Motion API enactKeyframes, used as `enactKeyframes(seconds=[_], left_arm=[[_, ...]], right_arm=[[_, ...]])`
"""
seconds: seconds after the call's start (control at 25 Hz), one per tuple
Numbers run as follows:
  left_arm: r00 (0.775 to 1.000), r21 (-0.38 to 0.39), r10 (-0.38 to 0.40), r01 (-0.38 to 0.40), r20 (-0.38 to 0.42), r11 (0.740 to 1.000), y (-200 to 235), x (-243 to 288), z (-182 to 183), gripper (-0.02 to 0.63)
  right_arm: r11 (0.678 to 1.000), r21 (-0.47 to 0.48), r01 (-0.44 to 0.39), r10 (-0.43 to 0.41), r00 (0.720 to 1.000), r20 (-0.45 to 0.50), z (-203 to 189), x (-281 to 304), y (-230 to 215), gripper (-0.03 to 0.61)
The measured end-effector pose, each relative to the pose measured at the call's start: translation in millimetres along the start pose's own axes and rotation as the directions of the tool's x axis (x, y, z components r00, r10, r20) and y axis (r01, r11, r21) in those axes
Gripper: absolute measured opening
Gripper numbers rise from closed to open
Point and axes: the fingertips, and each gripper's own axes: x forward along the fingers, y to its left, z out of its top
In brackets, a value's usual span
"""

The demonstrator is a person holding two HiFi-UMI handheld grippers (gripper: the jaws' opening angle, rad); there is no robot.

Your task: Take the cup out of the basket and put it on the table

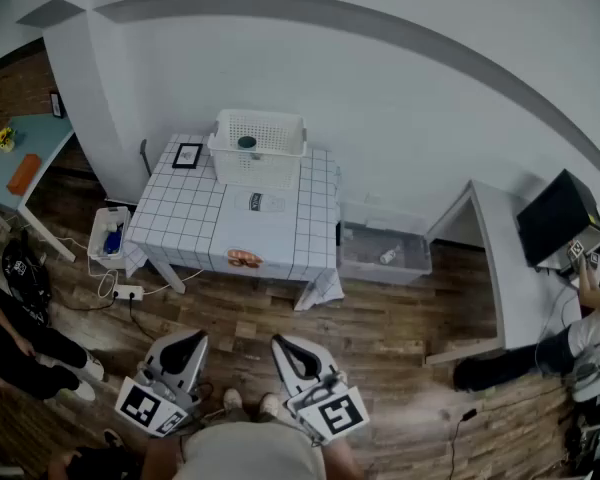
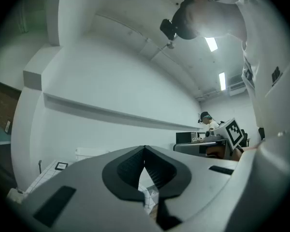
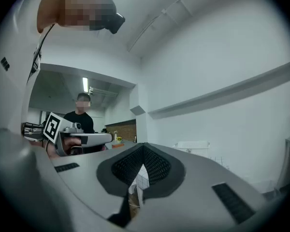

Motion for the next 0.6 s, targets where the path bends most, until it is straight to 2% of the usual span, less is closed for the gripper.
enactKeyframes(seconds=[0.6], left_arm=[[1.0, -0.023, 0.007, -0.008, -0.019, 1.0, 0.3, 0.5, -9.8, 0.002]], right_arm=[[1.0, 0.0, 0.0, 0.0, 1.0, 0.007, -5.2, 2.3, -1.3, 0.011]])
